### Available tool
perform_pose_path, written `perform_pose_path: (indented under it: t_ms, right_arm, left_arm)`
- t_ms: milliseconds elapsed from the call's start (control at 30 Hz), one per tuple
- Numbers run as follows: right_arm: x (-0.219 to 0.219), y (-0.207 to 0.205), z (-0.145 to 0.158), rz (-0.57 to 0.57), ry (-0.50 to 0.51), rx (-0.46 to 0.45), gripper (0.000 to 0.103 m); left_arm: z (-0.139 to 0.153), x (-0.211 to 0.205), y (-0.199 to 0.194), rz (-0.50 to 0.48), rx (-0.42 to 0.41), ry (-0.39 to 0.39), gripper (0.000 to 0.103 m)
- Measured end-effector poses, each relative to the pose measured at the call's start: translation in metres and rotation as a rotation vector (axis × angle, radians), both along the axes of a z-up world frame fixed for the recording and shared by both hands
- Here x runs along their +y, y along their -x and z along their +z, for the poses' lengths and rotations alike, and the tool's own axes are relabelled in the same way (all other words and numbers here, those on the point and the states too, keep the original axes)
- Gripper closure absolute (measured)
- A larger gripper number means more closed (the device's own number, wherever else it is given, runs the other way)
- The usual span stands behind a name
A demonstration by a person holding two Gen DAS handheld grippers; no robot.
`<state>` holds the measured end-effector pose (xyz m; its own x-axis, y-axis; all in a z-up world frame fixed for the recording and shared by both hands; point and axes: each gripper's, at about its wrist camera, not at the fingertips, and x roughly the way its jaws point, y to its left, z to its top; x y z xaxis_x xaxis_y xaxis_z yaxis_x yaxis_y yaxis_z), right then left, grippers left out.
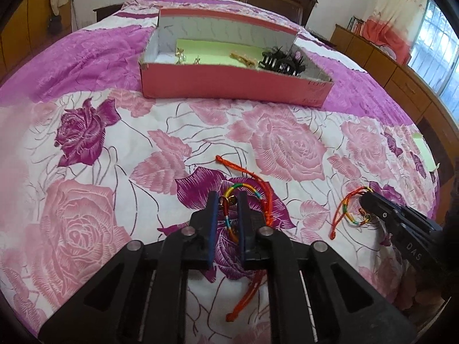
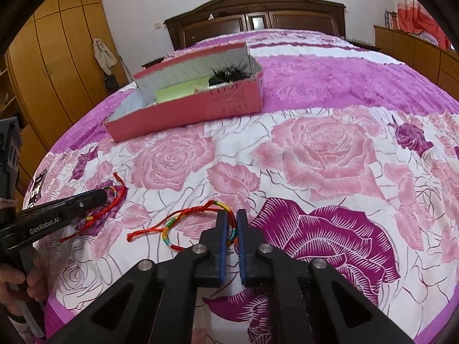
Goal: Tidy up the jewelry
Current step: 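Grasp a rainbow string bracelet with left tool while right tool grasps another, then carry both string bracelets into the pink box and open both tools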
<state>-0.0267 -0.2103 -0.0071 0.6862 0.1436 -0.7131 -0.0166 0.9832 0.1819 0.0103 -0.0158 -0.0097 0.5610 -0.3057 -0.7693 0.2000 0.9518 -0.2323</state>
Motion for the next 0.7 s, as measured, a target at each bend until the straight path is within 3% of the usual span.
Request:
perform_pose_path:
  t_ms: [700]
  right_arm:
    - [0.014,0.027,0.048,0.03,-0.001,-0.163,0.097]
  left_arm:
    - [0.055,0.007,0.028,0.003,-0.184,0.015,0.099]
